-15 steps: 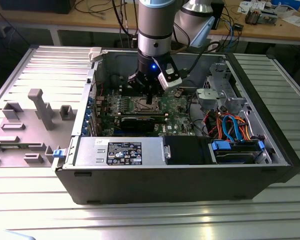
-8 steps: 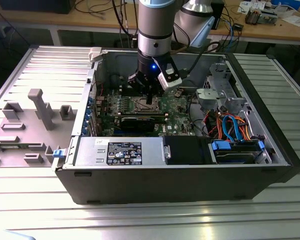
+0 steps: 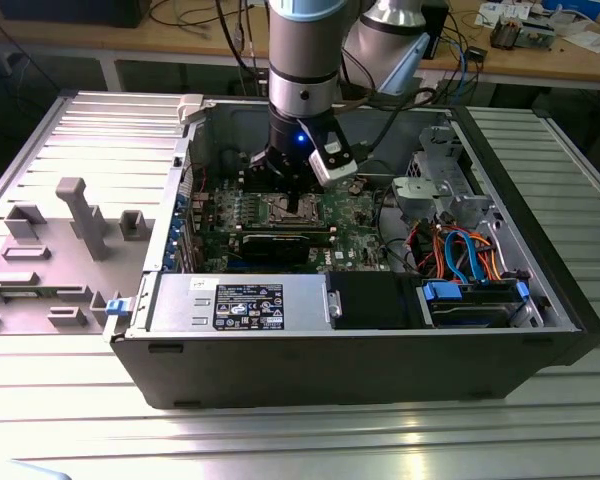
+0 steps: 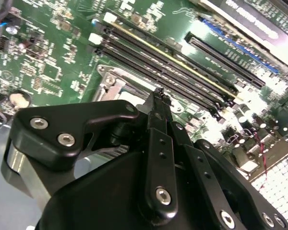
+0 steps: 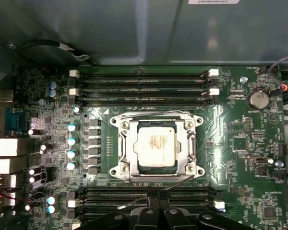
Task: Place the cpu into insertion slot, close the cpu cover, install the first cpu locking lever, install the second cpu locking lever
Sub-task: 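Install the second cpu locking lever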
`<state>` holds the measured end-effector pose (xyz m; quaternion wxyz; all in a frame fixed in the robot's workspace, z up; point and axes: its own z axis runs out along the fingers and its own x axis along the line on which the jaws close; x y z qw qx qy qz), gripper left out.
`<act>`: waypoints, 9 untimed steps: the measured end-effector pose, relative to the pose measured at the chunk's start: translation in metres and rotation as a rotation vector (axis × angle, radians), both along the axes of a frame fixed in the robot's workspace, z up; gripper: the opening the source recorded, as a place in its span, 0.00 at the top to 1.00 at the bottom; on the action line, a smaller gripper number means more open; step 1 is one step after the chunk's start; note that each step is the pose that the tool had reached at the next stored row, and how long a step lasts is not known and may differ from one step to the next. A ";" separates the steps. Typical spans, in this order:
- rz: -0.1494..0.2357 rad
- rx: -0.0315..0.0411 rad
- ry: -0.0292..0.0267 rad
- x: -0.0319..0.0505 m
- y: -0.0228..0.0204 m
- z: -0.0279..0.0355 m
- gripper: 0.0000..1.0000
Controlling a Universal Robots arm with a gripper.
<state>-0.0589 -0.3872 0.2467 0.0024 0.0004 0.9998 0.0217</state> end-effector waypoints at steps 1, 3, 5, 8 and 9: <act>0.000 0.0002 0.0010 -0.0025 -0.0005 -0.0007 0.89; 0.000 0.0014 0.0015 -0.0049 -0.0029 -0.0025 0.89; 0.000 0.0134 0.0016 -0.0056 -0.0077 -0.0038 0.89; 0.000 0.0415 0.0016 -0.0081 -0.0140 -0.0049 0.89; 0.000 0.0439 0.0016 -0.0086 -0.0153 -0.0052 0.89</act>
